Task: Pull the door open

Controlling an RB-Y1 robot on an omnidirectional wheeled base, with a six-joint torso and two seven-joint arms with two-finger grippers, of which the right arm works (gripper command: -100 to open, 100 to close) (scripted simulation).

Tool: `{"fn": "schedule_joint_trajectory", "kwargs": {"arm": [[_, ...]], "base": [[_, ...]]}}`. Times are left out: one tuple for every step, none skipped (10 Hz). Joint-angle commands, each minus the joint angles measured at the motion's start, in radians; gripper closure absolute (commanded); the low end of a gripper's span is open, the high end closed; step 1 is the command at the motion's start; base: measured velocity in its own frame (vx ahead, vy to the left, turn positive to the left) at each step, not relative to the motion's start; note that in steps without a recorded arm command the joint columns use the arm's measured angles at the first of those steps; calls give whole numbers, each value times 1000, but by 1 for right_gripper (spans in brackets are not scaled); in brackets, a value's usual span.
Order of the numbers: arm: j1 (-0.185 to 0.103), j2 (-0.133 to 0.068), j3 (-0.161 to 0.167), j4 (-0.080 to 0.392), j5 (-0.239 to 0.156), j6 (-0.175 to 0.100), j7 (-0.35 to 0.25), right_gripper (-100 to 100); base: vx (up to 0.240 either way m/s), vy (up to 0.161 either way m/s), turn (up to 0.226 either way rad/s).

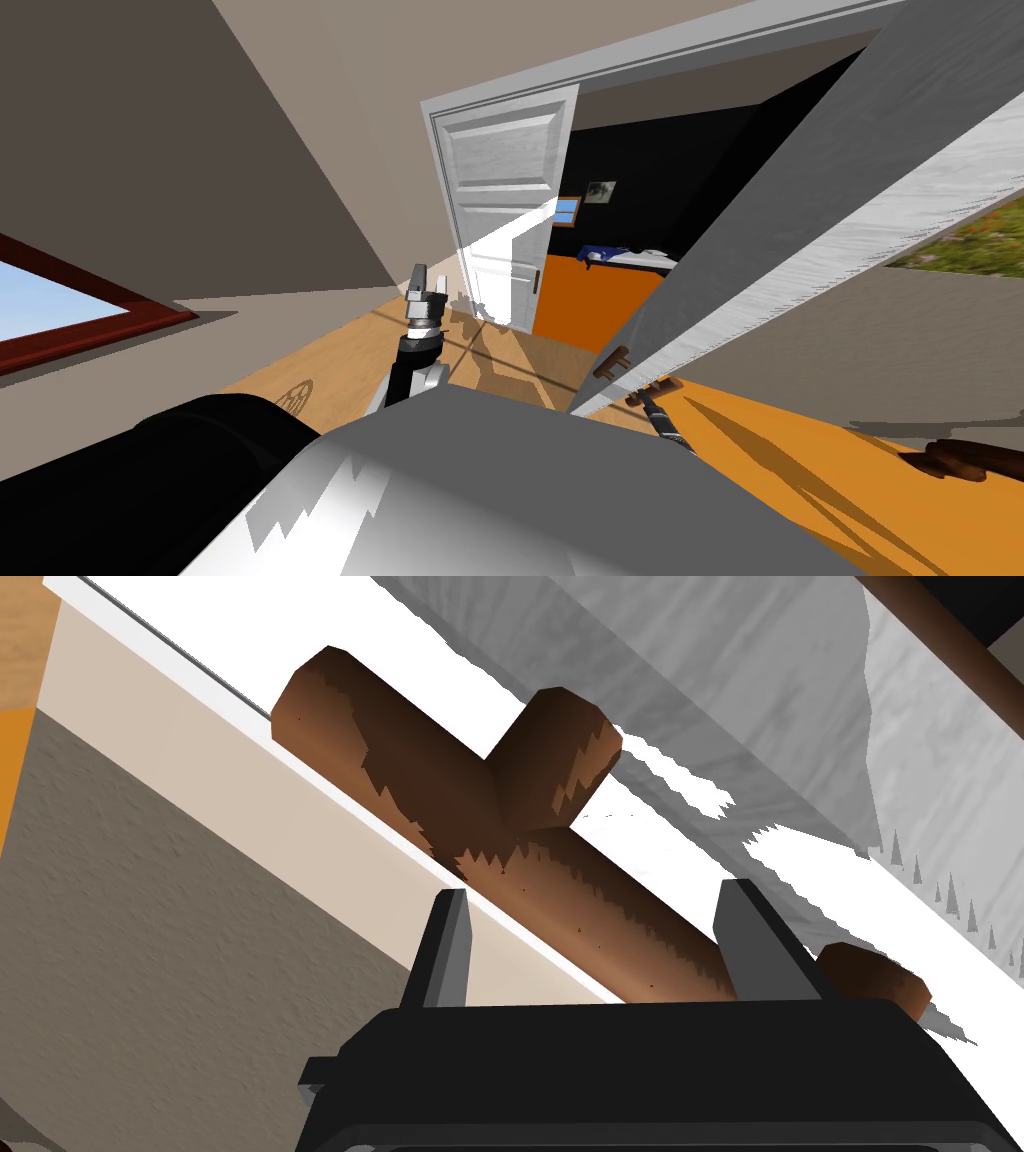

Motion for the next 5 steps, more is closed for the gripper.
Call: {"fn": "schedule_joint_trajectory", "kwargs": {"arm": [[0, 8, 5, -11, -5, 8, -37, 100], [0, 8, 5, -11, -5, 8, -37, 100], [0, 8, 5, -11, -5, 8, -37, 100], [0, 8, 5, -11, -5, 8, -37, 100], [0, 8, 5, -11, -5, 8, -37, 100]], "base": [[-42, -51, 29], [-16, -37, 14], [-1, -12, 0], [0, 0, 0], [0, 0, 0]]}}
